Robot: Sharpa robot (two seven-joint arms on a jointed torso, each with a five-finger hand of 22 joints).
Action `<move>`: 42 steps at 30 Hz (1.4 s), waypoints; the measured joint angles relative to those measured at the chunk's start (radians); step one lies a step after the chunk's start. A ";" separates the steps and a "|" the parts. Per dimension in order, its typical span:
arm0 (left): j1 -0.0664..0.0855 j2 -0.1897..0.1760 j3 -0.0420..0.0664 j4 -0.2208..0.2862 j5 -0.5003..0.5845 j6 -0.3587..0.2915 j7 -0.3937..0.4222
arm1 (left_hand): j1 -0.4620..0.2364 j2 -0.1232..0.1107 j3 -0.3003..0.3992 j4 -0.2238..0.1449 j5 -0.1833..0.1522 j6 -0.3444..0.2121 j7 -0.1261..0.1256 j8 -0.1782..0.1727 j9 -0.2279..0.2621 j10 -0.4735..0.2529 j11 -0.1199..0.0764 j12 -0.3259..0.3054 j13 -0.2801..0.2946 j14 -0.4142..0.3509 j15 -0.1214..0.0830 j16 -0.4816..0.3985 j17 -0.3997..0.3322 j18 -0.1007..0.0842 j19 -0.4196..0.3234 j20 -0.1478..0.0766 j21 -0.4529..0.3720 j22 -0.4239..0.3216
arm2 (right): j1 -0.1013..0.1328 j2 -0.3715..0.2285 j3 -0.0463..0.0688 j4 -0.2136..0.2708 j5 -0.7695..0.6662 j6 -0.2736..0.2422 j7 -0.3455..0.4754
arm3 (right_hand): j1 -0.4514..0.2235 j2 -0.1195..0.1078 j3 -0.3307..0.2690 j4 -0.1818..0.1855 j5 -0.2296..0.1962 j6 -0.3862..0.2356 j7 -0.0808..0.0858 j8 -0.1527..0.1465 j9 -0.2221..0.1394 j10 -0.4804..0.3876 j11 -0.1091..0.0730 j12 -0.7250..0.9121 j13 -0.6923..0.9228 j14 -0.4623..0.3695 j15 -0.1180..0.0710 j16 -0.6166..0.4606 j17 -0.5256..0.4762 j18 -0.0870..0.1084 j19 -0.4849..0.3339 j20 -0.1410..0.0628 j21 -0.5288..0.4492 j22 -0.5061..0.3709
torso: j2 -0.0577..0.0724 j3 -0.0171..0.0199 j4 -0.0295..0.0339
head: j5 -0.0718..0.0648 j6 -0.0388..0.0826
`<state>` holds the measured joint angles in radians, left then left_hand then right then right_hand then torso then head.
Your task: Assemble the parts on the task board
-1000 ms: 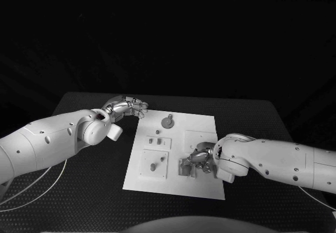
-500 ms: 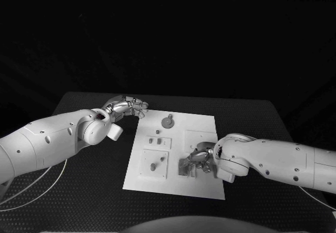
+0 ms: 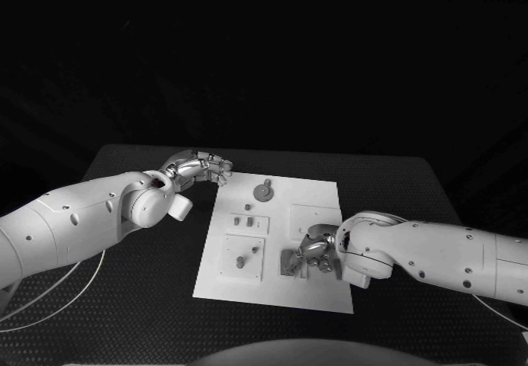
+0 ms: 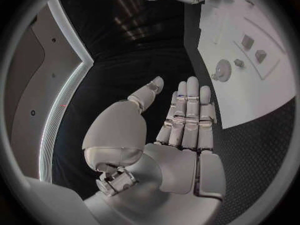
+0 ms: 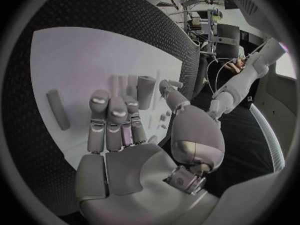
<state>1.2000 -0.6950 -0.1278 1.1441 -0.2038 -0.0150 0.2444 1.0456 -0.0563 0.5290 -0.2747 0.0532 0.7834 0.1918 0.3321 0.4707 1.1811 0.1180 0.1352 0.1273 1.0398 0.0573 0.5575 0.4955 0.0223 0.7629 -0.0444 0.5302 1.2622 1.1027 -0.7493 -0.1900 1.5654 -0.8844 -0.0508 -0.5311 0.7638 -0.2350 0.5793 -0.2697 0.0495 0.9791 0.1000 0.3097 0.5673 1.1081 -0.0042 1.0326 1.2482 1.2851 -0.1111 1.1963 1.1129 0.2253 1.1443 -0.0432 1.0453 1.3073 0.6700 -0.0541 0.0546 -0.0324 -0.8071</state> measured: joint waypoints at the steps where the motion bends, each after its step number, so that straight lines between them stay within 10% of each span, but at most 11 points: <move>1: 0.000 0.000 0.000 0.000 0.000 0.000 0.000 | 0.000 0.000 0.000 0.000 0.000 0.000 0.000 0.000 0.000 0.000 0.000 0.000 0.000 0.000 0.000 0.000 0.000 0.000 0.000 0.000 0.000 0.000 | -0.001 0.000 0.000 0.002 -0.007 0.003 0.002 | 0.011 0.002 -0.009 -0.009 0.000 -0.005 0.002 0.000 0.001 -0.004 0.000 0.000 0.002 -0.003 0.003 0.000 0.002 0.000 -0.002 -0.002 0.000 0.000 | 0.000 0.0000 0.0000 | 0.000 0.000; 17: 0.000 0.000 0.000 0.000 0.000 0.000 0.000 | 0.000 0.000 0.000 0.000 0.000 0.000 0.000 0.000 -0.001 0.000 0.000 0.000 0.000 0.000 0.000 0.000 0.002 0.000 0.000 0.000 0.000 0.001 | -0.006 0.002 0.000 0.011 -0.109 0.023 0.018 | 0.077 0.011 -0.074 -0.016 0.000 -0.010 0.003 0.004 0.009 -0.006 -0.001 0.000 0.004 -0.008 0.000 -0.001 0.008 0.000 -0.009 0.002 0.000 -0.001 | 0.000 0.0000 -0.0001 | 0.000 -0.001; 28: 0.000 -0.001 0.000 0.000 0.000 0.001 -0.001 | -0.010 0.003 0.000 0.000 0.000 -0.003 0.003 0.004 -0.001 0.000 0.000 0.000 0.000 0.000 0.000 -0.004 0.006 0.000 0.000 0.000 0.000 0.002 | -0.009 0.007 0.001 0.007 -0.147 0.022 0.020 | 0.063 0.099 -0.030 0.036 0.000 0.018 -0.006 0.008 0.010 0.004 -0.010 0.000 -0.002 0.000 -0.007 -0.006 0.008 0.001 -0.003 0.007 0.000 -0.010 | 0.000 -0.0002 0.0005 | 0.000 -0.004; 42: 0.000 -0.001 0.000 0.000 0.000 0.003 -0.001 | -0.015 0.002 0.000 0.005 0.000 -0.003 0.004 0.004 -0.002 0.000 0.000 0.000 0.000 0.000 0.000 -0.008 0.009 0.000 0.000 0.000 -0.004 0.003 | -0.010 0.007 0.000 0.005 -0.156 0.025 0.025 | 0.050 0.060 0.106 0.083 0.000 0.035 -0.009 0.003 0.003 0.014 -0.014 -0.004 -0.005 0.010 -0.010 -0.012 0.008 0.008 0.005 0.007 0.000 -0.011 | 0.000 0.0000 0.0000 | -0.002 -0.004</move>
<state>1.2000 -0.6961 -0.1278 1.1441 -0.2038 -0.0125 0.2436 1.0301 -0.0541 0.5292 -0.2693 0.0532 0.7799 0.1955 0.3361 0.4688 1.1811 0.1180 0.1352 0.1272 1.0398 0.0573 0.5498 0.5042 0.0224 0.7629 -0.0443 0.5263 1.2654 1.0928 -0.7427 -0.1895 1.5706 -1.0402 -0.0260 -0.5056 0.8141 -0.1746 0.6849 -0.1864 0.0495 1.0137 0.0914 0.3128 0.5707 1.1225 -0.0180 1.0288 1.2428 1.2947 -0.1208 1.1840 1.1210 0.2334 1.1489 -0.0363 1.0453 1.2958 0.6701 -0.0541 0.0546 -0.0342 -0.8109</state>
